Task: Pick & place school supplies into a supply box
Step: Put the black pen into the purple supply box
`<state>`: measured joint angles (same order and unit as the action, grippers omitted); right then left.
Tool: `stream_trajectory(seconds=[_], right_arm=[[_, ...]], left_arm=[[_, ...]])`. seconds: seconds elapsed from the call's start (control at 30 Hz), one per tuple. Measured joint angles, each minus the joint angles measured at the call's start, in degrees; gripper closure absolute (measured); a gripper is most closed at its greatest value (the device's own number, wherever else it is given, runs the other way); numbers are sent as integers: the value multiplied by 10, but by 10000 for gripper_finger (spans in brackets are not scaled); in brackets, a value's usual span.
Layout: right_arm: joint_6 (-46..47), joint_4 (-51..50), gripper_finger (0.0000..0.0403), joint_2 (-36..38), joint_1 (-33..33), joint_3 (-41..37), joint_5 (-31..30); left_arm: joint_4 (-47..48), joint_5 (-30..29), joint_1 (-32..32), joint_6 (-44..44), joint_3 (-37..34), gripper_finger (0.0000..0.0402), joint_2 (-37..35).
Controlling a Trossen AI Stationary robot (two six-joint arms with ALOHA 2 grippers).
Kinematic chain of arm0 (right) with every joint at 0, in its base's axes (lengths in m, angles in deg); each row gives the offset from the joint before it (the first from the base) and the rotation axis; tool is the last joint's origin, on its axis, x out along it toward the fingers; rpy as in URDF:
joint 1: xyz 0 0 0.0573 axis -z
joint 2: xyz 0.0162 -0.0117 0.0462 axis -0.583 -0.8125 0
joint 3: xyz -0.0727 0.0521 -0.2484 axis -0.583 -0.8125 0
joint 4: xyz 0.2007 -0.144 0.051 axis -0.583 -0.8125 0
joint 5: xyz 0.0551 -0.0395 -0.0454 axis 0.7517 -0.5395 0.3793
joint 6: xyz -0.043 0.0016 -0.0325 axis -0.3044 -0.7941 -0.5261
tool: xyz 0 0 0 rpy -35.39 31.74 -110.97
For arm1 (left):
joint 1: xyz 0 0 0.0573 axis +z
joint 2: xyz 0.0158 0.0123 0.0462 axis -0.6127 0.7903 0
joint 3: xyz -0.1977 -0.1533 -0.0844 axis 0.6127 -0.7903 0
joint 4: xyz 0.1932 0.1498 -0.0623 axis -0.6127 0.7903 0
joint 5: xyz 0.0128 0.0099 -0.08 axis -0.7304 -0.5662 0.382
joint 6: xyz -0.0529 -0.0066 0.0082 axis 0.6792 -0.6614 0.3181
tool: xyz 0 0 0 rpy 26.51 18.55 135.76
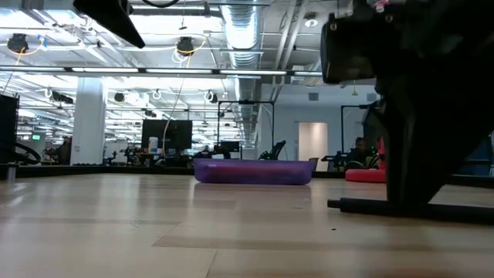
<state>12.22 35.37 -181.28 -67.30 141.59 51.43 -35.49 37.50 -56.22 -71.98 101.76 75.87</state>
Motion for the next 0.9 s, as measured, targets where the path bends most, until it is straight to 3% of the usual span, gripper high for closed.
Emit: stream_trajectory(seconds=[0.53,0.63,0.8,0.9], right_arm=[[57,-16,285,-30,-1,4,8],[51,-17,309,-31,-1,3,-5],[24,-20,386,-31,7,2,-5],[19,-20,384,-31,12,2,-5]], left_arm=[[-4,2,0,1,0,319,0],[-4,2,0,1,0,319,0],[-4,1,0,1,0,319,0],[-4,1,0,3,0,319,0]])
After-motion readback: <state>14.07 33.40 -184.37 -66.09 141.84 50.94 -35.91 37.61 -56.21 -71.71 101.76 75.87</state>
